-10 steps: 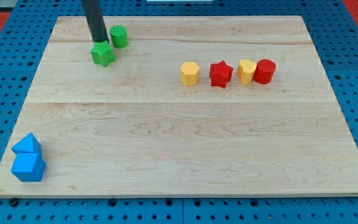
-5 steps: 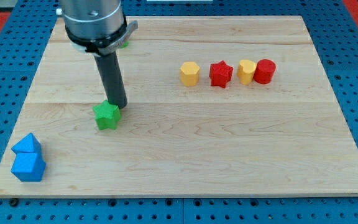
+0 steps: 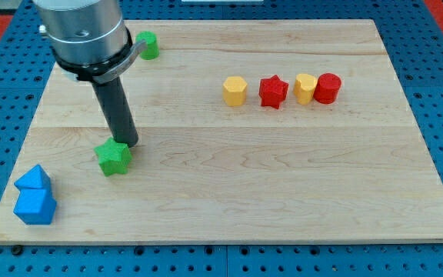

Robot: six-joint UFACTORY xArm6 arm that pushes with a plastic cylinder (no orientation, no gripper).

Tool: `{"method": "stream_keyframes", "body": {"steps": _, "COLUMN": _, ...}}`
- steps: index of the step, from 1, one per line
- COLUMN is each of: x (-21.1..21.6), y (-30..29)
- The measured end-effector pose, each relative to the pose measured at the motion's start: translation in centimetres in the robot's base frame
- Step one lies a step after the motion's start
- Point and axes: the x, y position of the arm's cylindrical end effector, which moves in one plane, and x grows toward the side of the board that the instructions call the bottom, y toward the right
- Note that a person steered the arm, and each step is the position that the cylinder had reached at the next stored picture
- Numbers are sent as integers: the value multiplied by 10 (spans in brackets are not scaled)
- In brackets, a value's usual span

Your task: Place the green star to the right side of the blue cube

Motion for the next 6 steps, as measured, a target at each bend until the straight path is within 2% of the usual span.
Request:
{"method": "stream_keyframes", "body": {"steps": 4, "x": 77, "y": -16}}
{"method": "stream_keyframes", "body": {"steps": 6, "x": 82, "y": -19}}
